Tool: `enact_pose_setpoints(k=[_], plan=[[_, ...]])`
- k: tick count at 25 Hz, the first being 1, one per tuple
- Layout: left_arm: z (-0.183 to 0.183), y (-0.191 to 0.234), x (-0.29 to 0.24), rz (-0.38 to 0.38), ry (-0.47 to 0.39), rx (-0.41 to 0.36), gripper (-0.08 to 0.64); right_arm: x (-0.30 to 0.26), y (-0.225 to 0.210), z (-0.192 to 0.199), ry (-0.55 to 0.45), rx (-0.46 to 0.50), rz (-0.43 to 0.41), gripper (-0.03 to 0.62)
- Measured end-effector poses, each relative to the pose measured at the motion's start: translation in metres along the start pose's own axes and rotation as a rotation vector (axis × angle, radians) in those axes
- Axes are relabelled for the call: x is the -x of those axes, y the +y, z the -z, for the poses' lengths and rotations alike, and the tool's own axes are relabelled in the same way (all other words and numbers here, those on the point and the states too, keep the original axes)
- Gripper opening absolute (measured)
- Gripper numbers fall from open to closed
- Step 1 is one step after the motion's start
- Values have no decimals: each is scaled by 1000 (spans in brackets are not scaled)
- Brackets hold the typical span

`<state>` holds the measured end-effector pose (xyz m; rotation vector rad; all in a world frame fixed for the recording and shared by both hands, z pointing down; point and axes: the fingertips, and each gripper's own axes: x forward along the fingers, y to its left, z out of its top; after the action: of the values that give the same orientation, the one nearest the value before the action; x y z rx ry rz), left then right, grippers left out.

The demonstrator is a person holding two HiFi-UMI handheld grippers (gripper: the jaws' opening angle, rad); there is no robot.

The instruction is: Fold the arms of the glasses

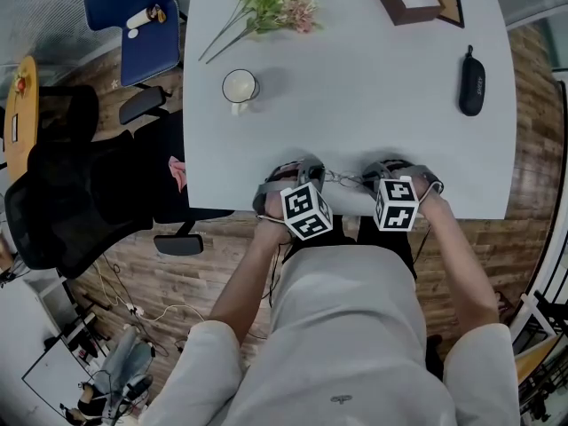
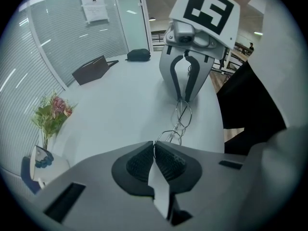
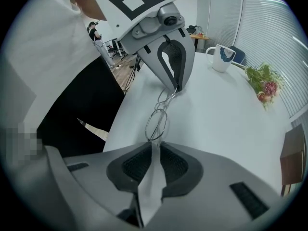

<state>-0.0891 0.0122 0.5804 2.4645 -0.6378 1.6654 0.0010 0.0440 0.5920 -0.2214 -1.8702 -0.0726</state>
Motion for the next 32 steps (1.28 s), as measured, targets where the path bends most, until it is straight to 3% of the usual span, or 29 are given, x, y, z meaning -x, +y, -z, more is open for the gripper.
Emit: enact_pose_setpoints(k=[8, 15, 20, 22, 32], plan=[[-3, 0, -8, 93, 5, 142, 26, -1, 2, 7, -4, -61, 10, 117], [-8, 9, -12, 83, -8, 189, 26, 3, -8, 12, -33, -163, 44, 193], [-12, 12, -14, 95, -36, 247, 32, 6, -9, 16, -53, -215, 65, 202], [-15, 12, -13, 105, -49, 266, 104, 7, -8, 16, -60, -232, 68, 202], [-21, 12, -8, 92, -77, 251, 186, 14, -8, 16, -90, -298, 112, 195]])
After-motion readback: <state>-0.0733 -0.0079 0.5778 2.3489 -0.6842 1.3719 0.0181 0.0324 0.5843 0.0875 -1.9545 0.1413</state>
